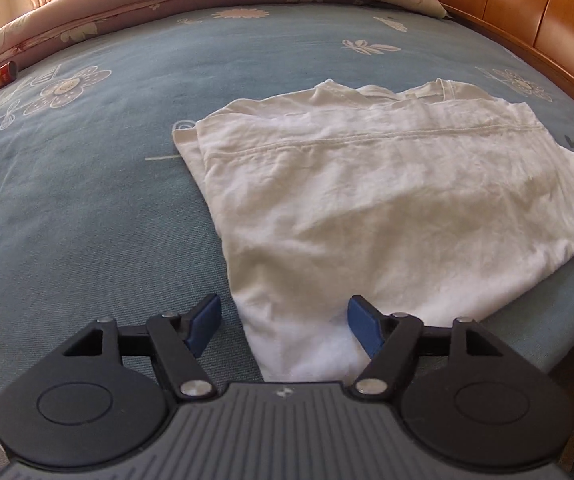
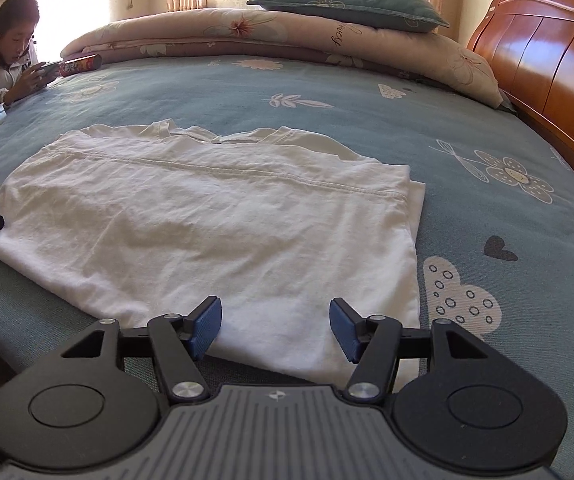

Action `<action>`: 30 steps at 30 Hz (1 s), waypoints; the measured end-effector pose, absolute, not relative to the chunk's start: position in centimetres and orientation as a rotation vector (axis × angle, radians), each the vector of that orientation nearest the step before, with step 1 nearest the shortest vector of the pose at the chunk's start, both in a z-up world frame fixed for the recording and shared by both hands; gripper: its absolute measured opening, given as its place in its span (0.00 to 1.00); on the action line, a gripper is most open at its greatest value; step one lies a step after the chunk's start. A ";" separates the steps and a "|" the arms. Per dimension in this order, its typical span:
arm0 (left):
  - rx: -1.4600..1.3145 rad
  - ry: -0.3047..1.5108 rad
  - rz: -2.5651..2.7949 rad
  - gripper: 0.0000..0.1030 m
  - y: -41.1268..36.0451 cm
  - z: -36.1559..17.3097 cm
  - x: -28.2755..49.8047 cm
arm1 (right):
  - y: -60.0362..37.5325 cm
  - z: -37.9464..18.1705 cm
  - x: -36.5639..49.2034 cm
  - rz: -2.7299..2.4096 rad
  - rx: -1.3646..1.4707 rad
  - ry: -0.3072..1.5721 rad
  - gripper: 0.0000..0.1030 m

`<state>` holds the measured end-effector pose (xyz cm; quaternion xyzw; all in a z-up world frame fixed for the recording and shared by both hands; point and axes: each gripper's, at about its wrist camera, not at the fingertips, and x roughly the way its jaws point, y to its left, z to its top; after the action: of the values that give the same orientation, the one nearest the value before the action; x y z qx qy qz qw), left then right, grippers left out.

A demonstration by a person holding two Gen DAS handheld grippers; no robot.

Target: Fold clothes

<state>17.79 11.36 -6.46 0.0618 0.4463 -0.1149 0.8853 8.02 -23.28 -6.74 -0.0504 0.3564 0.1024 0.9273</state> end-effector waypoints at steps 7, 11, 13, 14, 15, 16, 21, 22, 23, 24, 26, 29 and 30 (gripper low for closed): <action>0.157 0.802 -0.368 0.72 8.0 -3.3 15.5 | -23.9 -6.7 7.0 0.205 -0.034 0.705 0.68; 0.196 0.813 -0.410 0.72 4.9 -5.1 15.4 | -24.0 -7.7 6.6 0.170 -0.019 0.723 0.68; 0.193 0.861 -0.401 0.72 4.2 -6.6 15.6 | -24.9 -8.1 6.1 0.141 0.004 0.736 0.70; 0.193 0.891 -0.388 0.72 4.0 -7.3 15.7 | -25.5 -8.1 5.9 0.126 0.015 0.742 0.70; 0.197 0.894 -0.376 0.72 4.1 -7.9 15.4 | -26.1 -8.0 5.7 0.114 0.030 0.742 0.70; 0.205 0.884 -0.372 0.72 4.1 -7.9 15.0 | -26.6 -7.9 5.5 0.106 0.046 0.738 0.70; 0.218 0.842 -0.343 0.73 3.0 -6.2 14.1 | -27.8 -5.7 6.9 0.138 0.121 0.643 0.70; 0.217 0.833 -0.340 0.73 2.6 -5.8 14.1 | -27.7 -5.5 7.7 0.148 0.124 0.631 0.70; 0.213 0.825 -0.340 0.73 2.2 -5.4 14.0 | -27.5 -5.5 8.5 0.158 0.124 0.625 0.70; 0.210 0.819 -0.344 0.74 1.8 -5.2 13.9 | -27.4 -5.7 9.4 0.166 0.127 0.621 0.70; 0.209 0.812 -0.354 0.76 1.0 -5.0 13.7 | -27.4 -6.7 11.0 0.169 0.152 0.640 0.70; 0.235 0.814 -0.355 0.77 0.1 -5.2 13.5 | -28.4 -8.8 11.8 0.166 0.179 0.669 0.69; 0.242 0.819 -0.351 0.77 0.0 -5.4 13.5 | -28.6 -9.0 11.4 0.176 0.182 0.650 0.69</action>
<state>13.46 -0.01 -5.39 0.1169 0.3952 -0.1695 0.8952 11.42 -28.55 -8.98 0.0889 0.3186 0.0860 0.9398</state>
